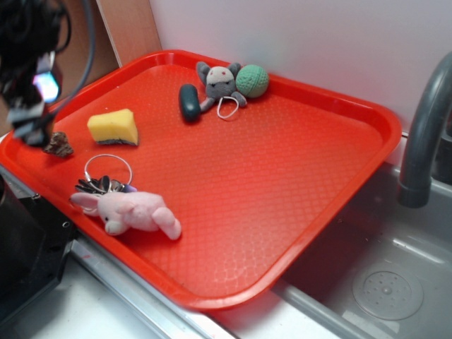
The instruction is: Grab the green sponge.
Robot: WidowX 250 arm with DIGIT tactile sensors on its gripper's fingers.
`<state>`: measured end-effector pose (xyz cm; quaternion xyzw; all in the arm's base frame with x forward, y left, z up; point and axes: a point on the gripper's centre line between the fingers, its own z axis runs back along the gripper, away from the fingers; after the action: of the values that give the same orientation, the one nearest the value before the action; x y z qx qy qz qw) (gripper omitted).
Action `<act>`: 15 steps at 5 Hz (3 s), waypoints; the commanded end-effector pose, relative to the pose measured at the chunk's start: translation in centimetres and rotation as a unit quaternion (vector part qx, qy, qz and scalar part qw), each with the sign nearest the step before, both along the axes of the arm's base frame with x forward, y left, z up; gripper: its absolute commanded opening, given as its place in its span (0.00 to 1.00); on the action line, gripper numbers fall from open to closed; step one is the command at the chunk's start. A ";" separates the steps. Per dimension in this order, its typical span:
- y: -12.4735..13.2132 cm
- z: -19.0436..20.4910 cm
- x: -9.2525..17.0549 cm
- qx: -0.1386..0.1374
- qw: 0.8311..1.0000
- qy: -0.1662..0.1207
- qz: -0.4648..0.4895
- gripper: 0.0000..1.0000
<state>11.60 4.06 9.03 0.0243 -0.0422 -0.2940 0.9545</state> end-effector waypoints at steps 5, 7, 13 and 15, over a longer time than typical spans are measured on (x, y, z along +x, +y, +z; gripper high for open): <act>1.5 0.5 5.5 0.007 1.000 0.016 -0.015 1.00; 3.8 -4.1 7.2 -0.006 0.997 0.010 -0.080 1.00; -3.5 3.4 9.8 -0.012 0.997 0.002 0.078 0.00; -4.0 6.4 10.8 -0.067 0.977 0.014 0.204 0.00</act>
<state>21.08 -0.02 13.73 -0.0391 -0.0119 -0.0931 0.9948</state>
